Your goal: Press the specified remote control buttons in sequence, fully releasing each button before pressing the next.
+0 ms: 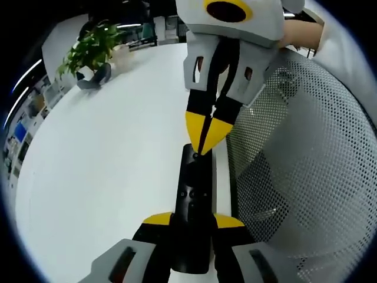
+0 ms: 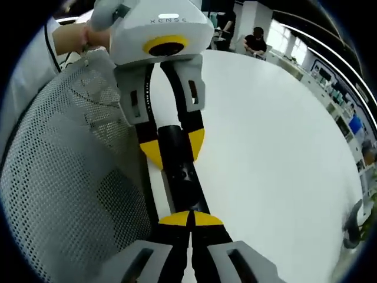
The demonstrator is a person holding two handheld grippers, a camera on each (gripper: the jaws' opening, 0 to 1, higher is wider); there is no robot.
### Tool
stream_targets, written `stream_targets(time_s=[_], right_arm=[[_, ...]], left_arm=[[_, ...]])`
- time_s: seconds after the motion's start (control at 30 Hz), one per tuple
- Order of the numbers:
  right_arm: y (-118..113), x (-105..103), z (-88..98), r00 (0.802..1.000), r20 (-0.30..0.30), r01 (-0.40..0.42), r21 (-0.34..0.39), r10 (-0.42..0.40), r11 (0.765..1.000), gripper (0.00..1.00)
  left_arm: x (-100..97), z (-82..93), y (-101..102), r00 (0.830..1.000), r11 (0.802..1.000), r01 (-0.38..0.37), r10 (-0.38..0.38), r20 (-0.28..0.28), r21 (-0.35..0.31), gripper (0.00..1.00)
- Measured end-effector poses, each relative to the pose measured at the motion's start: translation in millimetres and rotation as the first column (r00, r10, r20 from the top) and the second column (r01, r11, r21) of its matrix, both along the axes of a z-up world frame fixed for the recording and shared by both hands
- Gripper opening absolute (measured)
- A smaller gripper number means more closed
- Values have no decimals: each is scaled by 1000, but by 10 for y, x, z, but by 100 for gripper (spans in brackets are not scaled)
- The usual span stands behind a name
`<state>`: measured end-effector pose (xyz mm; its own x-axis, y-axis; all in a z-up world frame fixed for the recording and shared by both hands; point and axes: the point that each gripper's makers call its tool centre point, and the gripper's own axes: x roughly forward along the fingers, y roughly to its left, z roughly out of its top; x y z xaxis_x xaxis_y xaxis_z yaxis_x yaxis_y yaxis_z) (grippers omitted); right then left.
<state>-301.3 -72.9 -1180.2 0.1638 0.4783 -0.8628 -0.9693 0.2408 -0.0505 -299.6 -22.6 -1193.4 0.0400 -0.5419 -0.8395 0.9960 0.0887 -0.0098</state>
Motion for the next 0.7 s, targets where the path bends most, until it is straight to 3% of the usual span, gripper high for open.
stream_targets(time_s=[0.33,0.57,0.7], right_arm=[[5,28,-34,995,36,-91,-90,95,992,0],[1,56,-14,1000,-18,-5,-5,5,1000,0],[67,1,2,999,-29,-19,32,20,999,0]], left_arm=[[4,2,-2,1000,1000,6,-6,1,-11,24],[13,-10,-4,1000,1000,5,-5,0,-9,24],[11,-11,-5,1000,1000,3,-3,-1,-9,24]])
